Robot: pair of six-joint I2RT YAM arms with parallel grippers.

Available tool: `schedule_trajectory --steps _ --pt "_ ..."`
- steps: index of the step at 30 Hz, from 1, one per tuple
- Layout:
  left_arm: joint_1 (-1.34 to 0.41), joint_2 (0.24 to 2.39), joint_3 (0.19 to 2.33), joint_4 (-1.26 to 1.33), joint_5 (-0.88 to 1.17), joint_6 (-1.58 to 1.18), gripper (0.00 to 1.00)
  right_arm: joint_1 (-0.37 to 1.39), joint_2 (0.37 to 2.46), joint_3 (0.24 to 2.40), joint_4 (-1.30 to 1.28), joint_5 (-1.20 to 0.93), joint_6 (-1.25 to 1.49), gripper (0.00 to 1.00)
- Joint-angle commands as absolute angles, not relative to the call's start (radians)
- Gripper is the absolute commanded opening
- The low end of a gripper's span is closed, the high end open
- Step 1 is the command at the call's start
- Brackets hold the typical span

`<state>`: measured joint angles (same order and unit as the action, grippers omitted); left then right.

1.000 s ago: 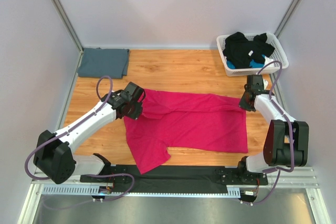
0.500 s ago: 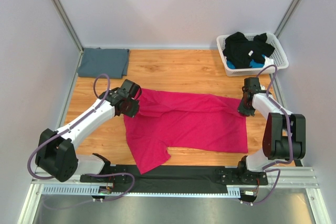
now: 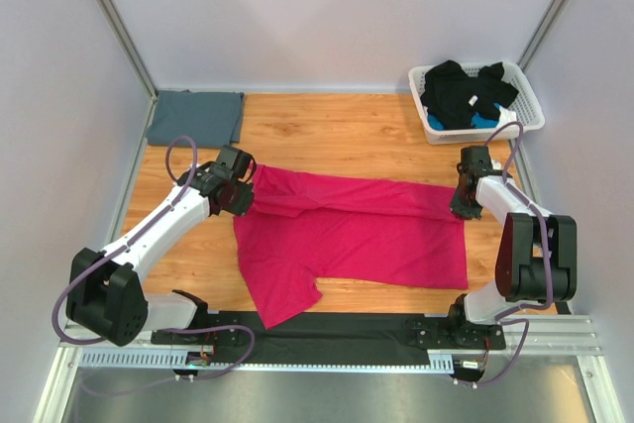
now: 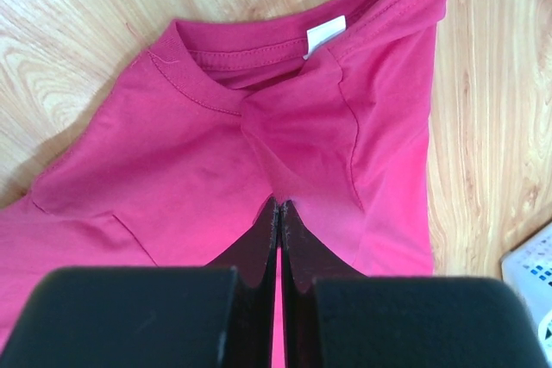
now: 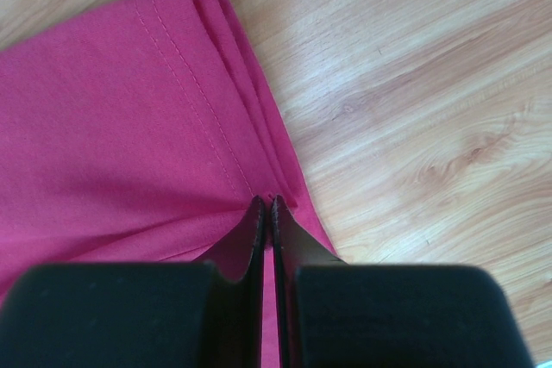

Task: Fold and stack the t-shirts
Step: Fold the tshirt

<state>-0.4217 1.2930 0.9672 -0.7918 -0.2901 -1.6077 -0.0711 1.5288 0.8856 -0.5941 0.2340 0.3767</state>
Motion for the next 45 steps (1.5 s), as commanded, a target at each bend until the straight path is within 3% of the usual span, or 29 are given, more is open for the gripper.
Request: schedule_trajectory --steps 1,21,25,26,27,35,45 --pt "-0.408 1.272 0.959 -0.787 -0.304 -1.582 0.00 -0.075 1.516 0.910 -0.603 0.268 0.383 0.00" --pt "-0.380 1.276 0.905 -0.775 -0.222 -1.519 0.00 -0.074 1.528 0.891 -0.637 0.235 0.407 0.00" --pt "-0.380 1.270 0.917 -0.782 -0.196 -1.479 0.00 -0.074 1.529 0.910 -0.663 0.195 0.400 0.21" --pt "-0.380 1.266 0.917 -0.779 -0.192 -1.467 0.00 -0.074 1.525 0.926 -0.670 0.184 0.394 0.34" --pt "-0.380 1.266 0.917 -0.779 -0.189 -1.465 0.00 -0.074 1.520 0.937 -0.689 0.170 0.393 0.37" --pt "-0.382 1.258 0.910 -0.743 -0.134 -1.440 0.00 -0.074 1.437 1.117 -0.791 0.121 0.371 0.51" --pt "-0.410 1.265 0.963 -0.775 -0.063 -1.476 0.00 -0.005 1.413 1.140 -0.706 0.044 0.442 0.53"
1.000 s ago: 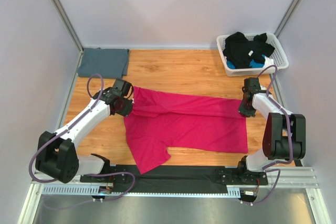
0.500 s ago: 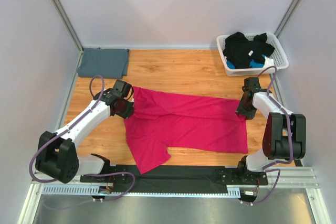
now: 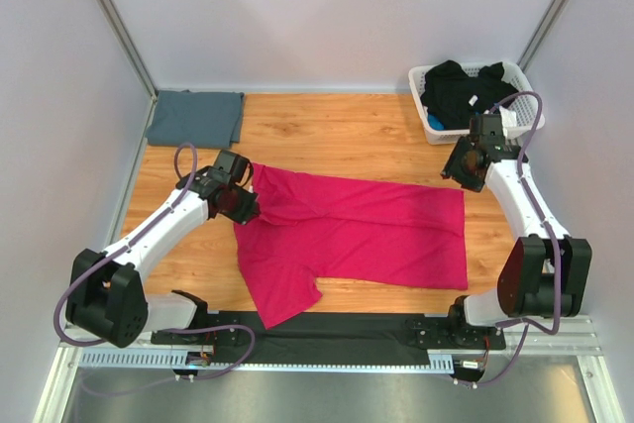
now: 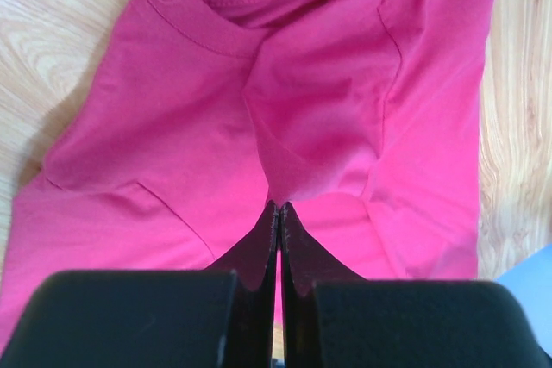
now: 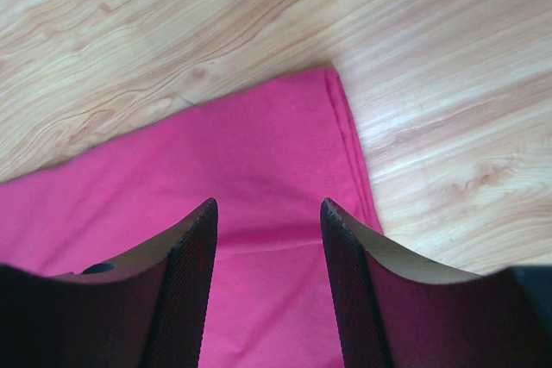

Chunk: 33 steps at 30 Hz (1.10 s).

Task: Fold and stack the t-shirts
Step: Fold the tshirt

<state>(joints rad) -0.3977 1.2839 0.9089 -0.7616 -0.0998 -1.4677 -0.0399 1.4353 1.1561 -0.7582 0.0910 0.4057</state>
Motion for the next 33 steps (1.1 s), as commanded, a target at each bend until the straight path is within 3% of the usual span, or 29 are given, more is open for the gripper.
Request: schedule_trajectory --steps 1,19,33 --pt "-0.413 1.267 0.972 -0.787 -0.058 -1.480 0.00 0.030 1.419 1.131 -0.693 0.052 0.451 0.53" --pt "-0.535 1.356 1.012 -0.836 -0.022 -1.555 0.00 0.089 1.626 1.063 -0.548 0.052 0.520 0.53" --pt "-0.586 1.408 1.095 -0.799 -0.014 -1.605 0.00 0.101 1.664 1.075 -0.543 0.049 0.515 0.52"
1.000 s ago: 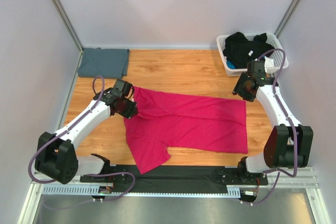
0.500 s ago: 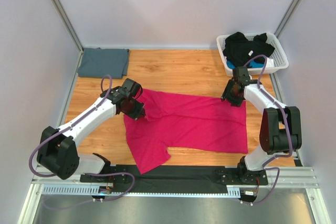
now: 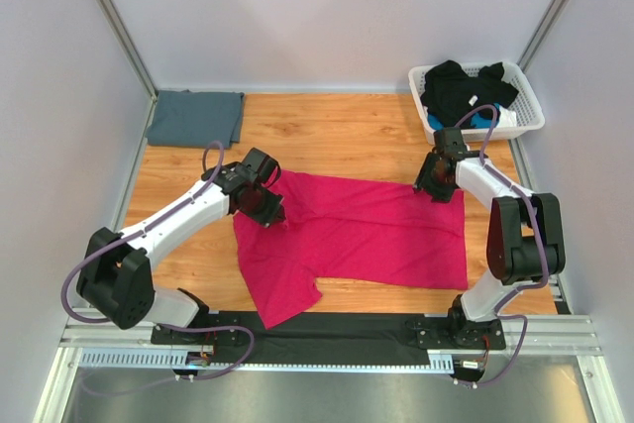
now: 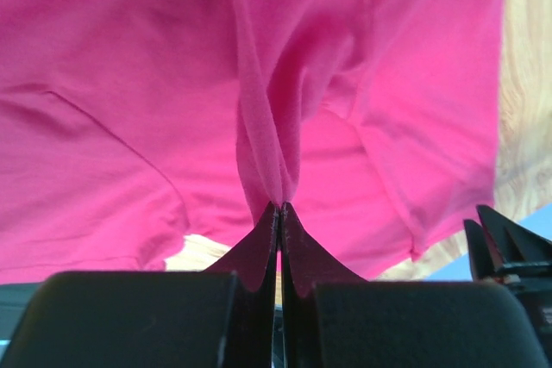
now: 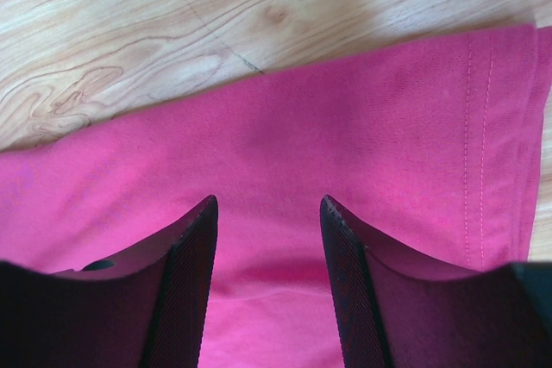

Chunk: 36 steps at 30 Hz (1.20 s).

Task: Fold and stack the t-shirts
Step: Fold the tshirt

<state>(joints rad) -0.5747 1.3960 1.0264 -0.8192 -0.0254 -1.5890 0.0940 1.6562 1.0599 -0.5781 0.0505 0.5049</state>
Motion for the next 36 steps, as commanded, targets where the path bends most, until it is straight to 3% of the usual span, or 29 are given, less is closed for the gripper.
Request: schedule_trajectory --steps 1,34,36 --pt "-0.587 1.417 1.101 -0.801 -0.008 -1.591 0.00 0.101 1.667 1.077 -0.543 0.046 0.514 0.52" --pt "-0.670 1.536 1.143 -0.805 0.029 -1.572 0.00 0.133 1.700 1.081 -0.545 0.046 0.511 0.51" --pt "-0.667 1.531 1.161 -0.839 0.012 -1.554 0.13 0.133 1.694 1.081 -0.546 0.048 0.508 0.52"
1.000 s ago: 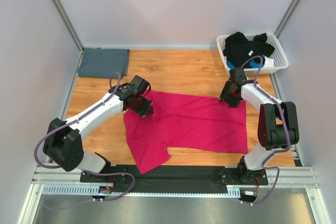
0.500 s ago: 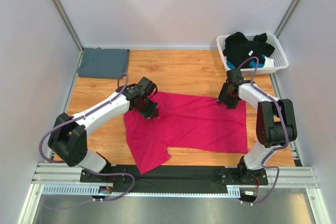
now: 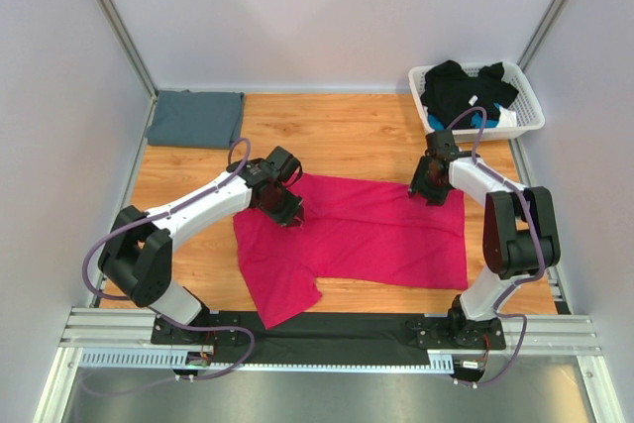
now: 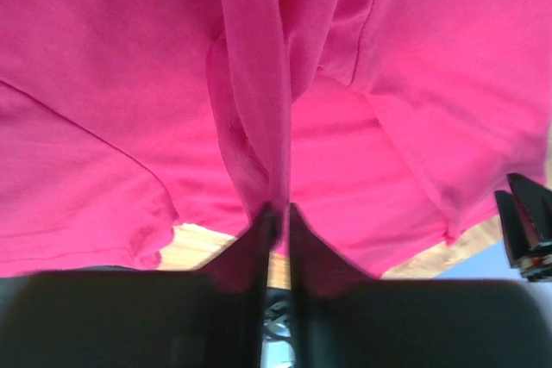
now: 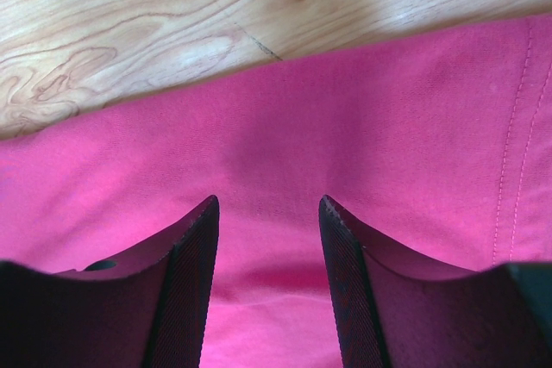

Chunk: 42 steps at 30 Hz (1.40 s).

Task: Fold and stack the t-shirts
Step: Fold the tshirt

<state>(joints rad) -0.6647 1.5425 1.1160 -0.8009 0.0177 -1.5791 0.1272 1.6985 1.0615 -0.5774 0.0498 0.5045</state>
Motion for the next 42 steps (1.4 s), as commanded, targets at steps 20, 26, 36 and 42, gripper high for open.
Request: schedule_trajectory --steps 20,26,36,42 --pt "-0.304 1.581 1.479 -0.845 -0.149 -0.798 0.72 0.156 1.566 1.088 -0.578 0.061 0.512 0.52" --pt "-0.186 1.718 1.470 -0.683 -0.094 -0.743 0.57 0.156 1.591 1.088 -0.591 0.107 0.529 0.52" --pt "-0.153 1.936 1.549 -0.560 -0.031 -0.643 0.53 0.140 1.675 1.152 -0.676 0.241 0.571 0.52" --pt "-0.153 1.980 1.565 -0.565 -0.023 -0.655 0.51 0.097 1.690 1.183 -0.699 0.281 0.578 0.52"
